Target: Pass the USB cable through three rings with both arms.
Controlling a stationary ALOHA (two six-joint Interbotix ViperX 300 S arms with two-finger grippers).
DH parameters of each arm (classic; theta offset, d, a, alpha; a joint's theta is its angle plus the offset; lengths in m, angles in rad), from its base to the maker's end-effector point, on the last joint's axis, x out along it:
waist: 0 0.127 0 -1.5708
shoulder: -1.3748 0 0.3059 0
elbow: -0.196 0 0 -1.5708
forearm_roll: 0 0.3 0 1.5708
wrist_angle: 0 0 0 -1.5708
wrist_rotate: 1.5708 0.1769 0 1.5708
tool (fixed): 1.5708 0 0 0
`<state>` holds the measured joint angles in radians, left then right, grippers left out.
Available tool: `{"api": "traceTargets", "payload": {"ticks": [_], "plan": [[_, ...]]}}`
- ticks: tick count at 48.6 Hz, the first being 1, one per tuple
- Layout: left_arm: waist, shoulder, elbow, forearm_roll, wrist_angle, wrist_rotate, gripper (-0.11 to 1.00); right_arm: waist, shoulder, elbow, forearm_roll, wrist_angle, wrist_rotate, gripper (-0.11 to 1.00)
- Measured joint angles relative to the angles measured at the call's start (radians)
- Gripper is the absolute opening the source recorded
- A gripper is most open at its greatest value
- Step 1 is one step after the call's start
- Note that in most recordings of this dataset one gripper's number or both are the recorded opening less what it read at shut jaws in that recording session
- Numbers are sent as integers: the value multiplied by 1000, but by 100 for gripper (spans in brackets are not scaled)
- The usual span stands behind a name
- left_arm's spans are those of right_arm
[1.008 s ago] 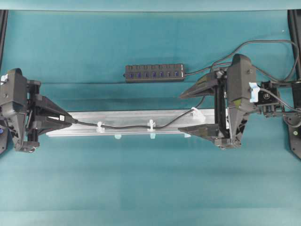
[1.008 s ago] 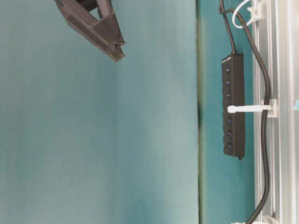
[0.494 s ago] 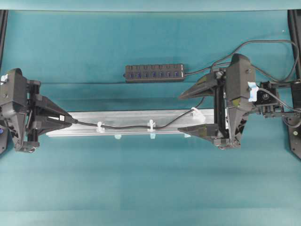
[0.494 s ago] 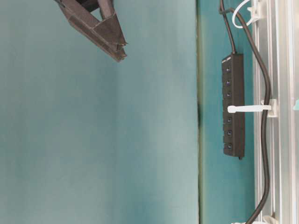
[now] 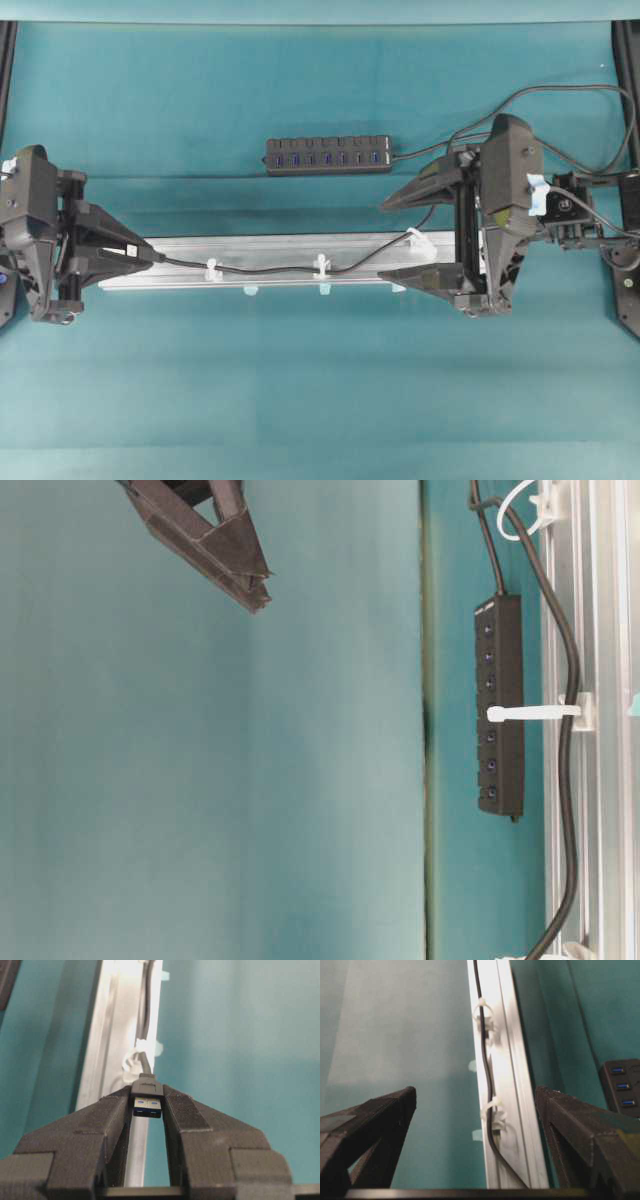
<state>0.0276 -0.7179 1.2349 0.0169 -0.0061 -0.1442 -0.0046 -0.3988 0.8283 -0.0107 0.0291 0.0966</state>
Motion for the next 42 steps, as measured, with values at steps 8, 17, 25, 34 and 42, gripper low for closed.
{"api": "traceTargets", "payload": {"ticks": [8,17,25,34,42], "plan": [[0,0,0,2,0,0,24,0,2,0,0,0,-2,69],[0,0,-2,2,0,0,24,-2,2,0,-2,0,0,68],[0,0,-2,0,0,0,24,0,3,0,0,0,0,68],[0,-2,-2,0,0,0,24,-2,9,0,-2,-2,0,67],[0,0,-2,2,0,0,24,-5,9,-2,-2,0,-2,67]]}}
